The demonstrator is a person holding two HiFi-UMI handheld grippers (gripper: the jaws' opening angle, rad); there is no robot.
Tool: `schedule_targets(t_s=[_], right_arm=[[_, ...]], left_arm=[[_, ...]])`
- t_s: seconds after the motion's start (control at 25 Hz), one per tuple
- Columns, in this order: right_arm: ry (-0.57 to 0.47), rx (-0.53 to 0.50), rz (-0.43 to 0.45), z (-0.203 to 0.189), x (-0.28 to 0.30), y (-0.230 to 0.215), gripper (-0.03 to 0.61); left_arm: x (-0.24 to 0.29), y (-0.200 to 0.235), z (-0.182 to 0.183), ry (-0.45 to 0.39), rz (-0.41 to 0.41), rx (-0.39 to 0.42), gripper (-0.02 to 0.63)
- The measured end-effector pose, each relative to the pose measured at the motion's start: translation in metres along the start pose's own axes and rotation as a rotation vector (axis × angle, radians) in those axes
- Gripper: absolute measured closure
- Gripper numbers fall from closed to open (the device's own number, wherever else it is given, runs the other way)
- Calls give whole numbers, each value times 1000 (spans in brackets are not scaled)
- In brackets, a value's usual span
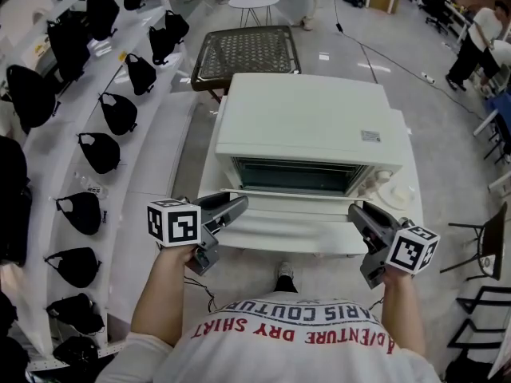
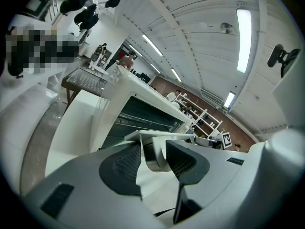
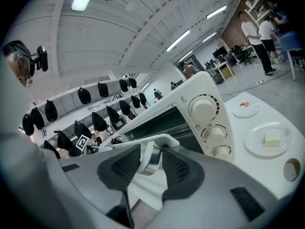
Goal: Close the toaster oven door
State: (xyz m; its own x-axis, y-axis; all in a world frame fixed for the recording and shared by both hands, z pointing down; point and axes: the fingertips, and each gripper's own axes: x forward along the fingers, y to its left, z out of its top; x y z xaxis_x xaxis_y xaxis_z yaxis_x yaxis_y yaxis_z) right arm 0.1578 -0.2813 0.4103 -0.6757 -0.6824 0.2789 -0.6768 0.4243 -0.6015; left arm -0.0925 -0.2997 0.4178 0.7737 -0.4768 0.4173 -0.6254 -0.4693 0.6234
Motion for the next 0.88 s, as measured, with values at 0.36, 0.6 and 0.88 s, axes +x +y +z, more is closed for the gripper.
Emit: schedule_targets(t_s=[0.36,0.6,0.88], right_arm=[[23,-20,-1,-2,0,0,431],[29,-56,-15,-3,-2,1,430],[56,-112,-51,-8,-6,3,429]], left_arm=[[0,0,-2,26,16,23,442],[-1,0,-4,35,54,32,439],[-4,-2,-8,69,106,75,439]])
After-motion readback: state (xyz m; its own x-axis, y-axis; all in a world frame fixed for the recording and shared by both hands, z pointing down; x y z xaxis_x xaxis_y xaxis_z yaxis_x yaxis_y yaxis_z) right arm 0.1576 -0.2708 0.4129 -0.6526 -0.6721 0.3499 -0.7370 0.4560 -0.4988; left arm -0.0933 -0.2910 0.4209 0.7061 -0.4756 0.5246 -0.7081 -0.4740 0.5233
